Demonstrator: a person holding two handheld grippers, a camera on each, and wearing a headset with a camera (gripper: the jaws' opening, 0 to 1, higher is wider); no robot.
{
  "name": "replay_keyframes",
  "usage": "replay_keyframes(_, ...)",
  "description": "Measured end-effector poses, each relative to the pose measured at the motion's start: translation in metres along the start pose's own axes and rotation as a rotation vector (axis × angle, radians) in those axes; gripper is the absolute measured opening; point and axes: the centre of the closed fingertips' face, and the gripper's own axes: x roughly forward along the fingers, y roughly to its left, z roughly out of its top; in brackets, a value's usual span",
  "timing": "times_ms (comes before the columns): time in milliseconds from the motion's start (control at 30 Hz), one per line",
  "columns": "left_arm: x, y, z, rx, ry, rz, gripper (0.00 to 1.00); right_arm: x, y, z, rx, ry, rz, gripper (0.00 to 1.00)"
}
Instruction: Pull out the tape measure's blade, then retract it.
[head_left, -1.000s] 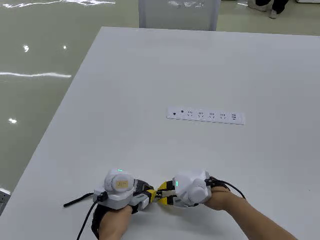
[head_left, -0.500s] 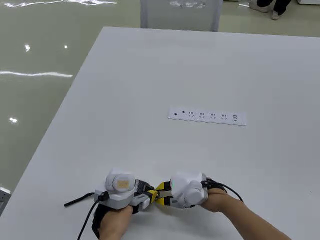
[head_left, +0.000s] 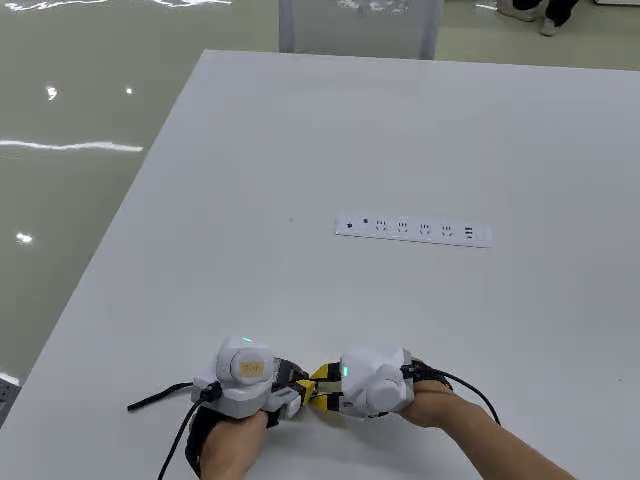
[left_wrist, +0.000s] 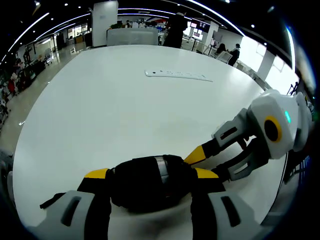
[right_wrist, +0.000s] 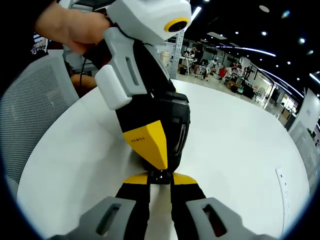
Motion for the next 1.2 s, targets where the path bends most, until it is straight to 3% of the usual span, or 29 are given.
replay_keyframes(567,-0.001,-0.003,-0.001,-0.015,0.000,-0.019,0.62,-0.001,-0.002,0.001,0.004,0.021,-0.022,0.17)
replay_keyframes(800,-0.012,-0.001,-0.002,0.034,-0.005,-0.025,0.63,-0.010,-0.004,0.001,0.026,0.026,-0.059,0.21)
replay_keyframes(1000,-0.023,0.003,0.005,0.077,-0.031,-0.054,0.65,-0.018,-0.002,0.008,0.060,0.011,-0.088,0.27)
replay_keyframes(1200,-0.030,-0.001,-0.002,0.136,-0.038,-0.096,0.65,-0.031,0.002,0.012,0.102,-0.006,-0.129,0.30)
